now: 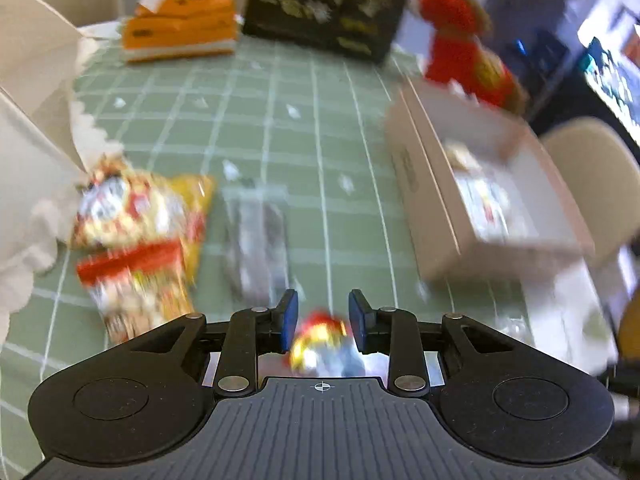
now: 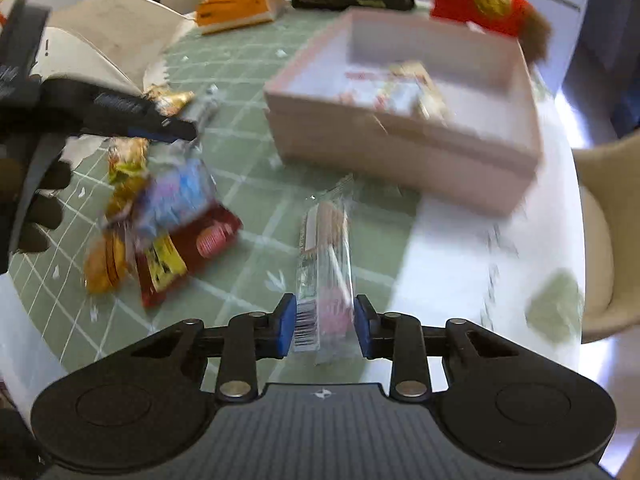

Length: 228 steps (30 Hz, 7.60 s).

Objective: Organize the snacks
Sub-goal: 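Grasp a clear snack stick bag with the left gripper while the right grasps another, then carry both clear stick bags into the pink box and open both grippers, then grasp a panda-print chip bag with the left gripper while the right grasps another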

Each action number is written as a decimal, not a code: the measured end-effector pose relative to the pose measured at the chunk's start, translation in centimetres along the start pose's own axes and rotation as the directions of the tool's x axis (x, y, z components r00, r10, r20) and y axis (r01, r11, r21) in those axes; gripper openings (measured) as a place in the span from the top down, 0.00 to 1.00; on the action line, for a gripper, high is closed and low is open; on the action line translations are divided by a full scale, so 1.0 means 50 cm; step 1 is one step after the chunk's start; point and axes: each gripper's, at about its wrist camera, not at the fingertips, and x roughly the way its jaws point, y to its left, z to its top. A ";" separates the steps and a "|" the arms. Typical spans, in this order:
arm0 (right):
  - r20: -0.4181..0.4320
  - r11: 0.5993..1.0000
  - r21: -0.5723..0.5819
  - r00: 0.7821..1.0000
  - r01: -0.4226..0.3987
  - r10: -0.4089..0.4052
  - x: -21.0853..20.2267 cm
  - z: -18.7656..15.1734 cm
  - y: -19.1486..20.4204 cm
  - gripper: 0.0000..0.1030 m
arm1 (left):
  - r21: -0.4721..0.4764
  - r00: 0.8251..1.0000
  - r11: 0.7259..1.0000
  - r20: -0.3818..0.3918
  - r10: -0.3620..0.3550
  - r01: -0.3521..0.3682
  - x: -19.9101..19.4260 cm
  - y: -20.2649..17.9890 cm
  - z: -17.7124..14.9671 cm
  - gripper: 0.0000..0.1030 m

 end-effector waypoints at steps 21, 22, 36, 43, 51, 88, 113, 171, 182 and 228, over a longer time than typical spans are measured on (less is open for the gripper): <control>0.095 0.993 -0.030 0.989 0.118 -0.115 0.041 -0.004 0.040 0.24 | -0.080 0.995 0.993 0.043 0.090 -0.086 -0.019 0.015 0.019 0.61; 0.095 0.991 -0.032 0.987 0.131 -0.127 0.043 -0.006 0.045 0.23 | -0.104 0.991 0.987 0.043 0.127 -0.122 0.004 0.028 0.038 0.61; 0.129 0.989 -0.050 0.983 0.136 -0.129 0.066 0.003 0.043 0.04 | 0.058 0.972 0.971 0.050 0.230 -0.233 0.096 0.006 0.067 0.55; 0.105 0.991 -0.096 0.991 0.091 -0.081 0.039 0.015 0.039 0.60 | 0.072 0.986 0.985 0.064 0.153 -0.157 0.055 -0.019 0.063 0.62; 0.071 0.996 -0.010 0.994 0.087 -0.086 0.001 -0.015 -0.015 0.65 | 0.042 0.996 0.997 0.060 -0.066 0.064 -0.065 -0.095 0.003 0.66; 0.099 0.992 0.076 0.989 0.099 -0.107 -0.053 -0.045 -0.087 0.65 | 0.355 0.997 0.932 -0.029 -0.073 0.079 -0.016 -0.307 -0.091 0.79; 0.100 0.988 0.024 0.983 0.154 -0.156 -0.025 -0.073 -0.086 0.60 | 0.423 0.998 0.906 -0.066 0.011 0.018 0.052 -0.316 -0.147 0.56; 0.216 0.980 -0.195 0.976 0.031 0.012 0.001 0.216 0.109 0.40 | -0.312 0.964 0.926 0.094 0.250 -0.210 0.044 0.236 0.123 0.55; 0.041 0.952 -0.274 0.987 -0.138 0.155 0.071 0.186 0.193 0.35 | -0.321 0.996 0.943 0.017 -0.087 0.088 0.001 0.176 -0.013 0.60; 0.002 0.989 -0.125 0.997 -0.075 0.076 0.082 0.128 0.150 0.30 | -0.271 0.989 0.953 0.105 -0.108 0.133 -0.101 0.080 -0.110 0.66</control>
